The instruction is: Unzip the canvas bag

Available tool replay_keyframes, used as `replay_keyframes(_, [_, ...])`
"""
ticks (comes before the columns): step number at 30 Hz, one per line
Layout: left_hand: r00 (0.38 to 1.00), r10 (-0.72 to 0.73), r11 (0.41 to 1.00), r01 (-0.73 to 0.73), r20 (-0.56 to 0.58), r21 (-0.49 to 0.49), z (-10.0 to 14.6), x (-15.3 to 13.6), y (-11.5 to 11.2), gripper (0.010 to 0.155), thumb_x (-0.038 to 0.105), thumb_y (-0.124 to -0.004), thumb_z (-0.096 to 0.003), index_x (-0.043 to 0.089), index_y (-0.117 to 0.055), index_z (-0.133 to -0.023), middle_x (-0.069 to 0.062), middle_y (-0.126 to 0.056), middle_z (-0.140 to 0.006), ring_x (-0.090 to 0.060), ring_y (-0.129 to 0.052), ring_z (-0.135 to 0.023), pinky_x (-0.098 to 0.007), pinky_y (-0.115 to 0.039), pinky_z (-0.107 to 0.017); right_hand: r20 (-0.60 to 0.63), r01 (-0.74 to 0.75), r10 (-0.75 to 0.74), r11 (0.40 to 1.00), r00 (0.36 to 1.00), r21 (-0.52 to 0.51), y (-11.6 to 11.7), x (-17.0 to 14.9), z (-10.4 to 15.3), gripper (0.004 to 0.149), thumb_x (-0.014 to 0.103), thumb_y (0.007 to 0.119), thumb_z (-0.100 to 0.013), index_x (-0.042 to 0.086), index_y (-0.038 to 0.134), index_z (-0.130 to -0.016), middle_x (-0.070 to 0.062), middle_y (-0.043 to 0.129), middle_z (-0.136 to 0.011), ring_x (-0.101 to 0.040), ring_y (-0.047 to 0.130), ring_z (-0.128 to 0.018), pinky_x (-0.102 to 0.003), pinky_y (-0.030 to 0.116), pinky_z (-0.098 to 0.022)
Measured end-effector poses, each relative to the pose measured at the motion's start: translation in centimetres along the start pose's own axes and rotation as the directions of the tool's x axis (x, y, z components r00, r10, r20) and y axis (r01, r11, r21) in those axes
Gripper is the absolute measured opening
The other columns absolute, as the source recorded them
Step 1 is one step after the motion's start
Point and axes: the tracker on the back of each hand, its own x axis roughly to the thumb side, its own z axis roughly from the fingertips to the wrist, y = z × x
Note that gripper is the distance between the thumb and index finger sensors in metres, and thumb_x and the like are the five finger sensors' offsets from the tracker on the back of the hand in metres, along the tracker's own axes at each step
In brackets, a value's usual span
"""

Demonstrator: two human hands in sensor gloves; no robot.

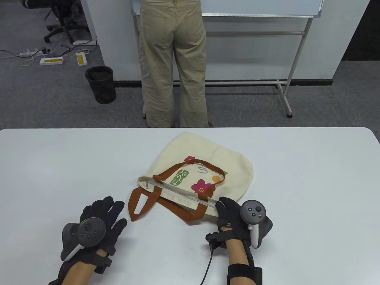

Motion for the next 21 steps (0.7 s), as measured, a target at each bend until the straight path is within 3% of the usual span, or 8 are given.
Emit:
replay_keyframes(10, [1.000,0.016,1.000,-0.016,-0.001,-0.001,0.0,0.1,-0.2,0.065,0.056,-0.067,-0.0474,0.025,-0.062,-0.105,-0.017,-0.057,-0.116,-0.048,-0.054,-0.103,-0.071,-0.037,-0.071,-0.031,0.333,-0.332,0.931,0.943,0.153,0.5,0.6,0.4,0.048,0.033,0.082,-0.043,0.002,0.086,-0.080,-0.020,0.092,-0.067,-0.037,0.093,-0.043,-0.052,0.074,-0.033])
replay_keyframes(17, [0.994,0.099,0.995,-0.098,-0.053,0.009,0.0,-0.4,-0.3,0.065,0.056,-0.067,-0.0475,0.025,-0.062,-0.105,-0.020,-0.058,-0.115,-0.048,-0.056,-0.102,-0.071,-0.038,-0.071,-0.025,0.470,-0.483,0.835,0.875,0.286,1.1,1.2,0.6,0.047,0.035,0.075,-0.045,0.003,0.085,-0.079,-0.017,0.093,-0.063,-0.032,0.094,-0.039,-0.050,0.076,-0.031])
replay_keyframes(21, [0.969,0.203,0.978,-0.196,-0.140,0.066,0.1,-1.8,0.1,0.065,0.056,-0.067,-0.0478,0.024,-0.062,-0.105,-0.020,-0.061,-0.114,-0.049,-0.059,-0.100,-0.070,-0.040,-0.071,-0.007,0.523,-0.561,0.768,0.828,0.368,1.3,1.9,0.8,0.047,0.035,0.072,-0.046,0.004,0.085,-0.078,-0.015,0.094,-0.060,-0.030,0.095,-0.036,-0.049,0.077,-0.030])
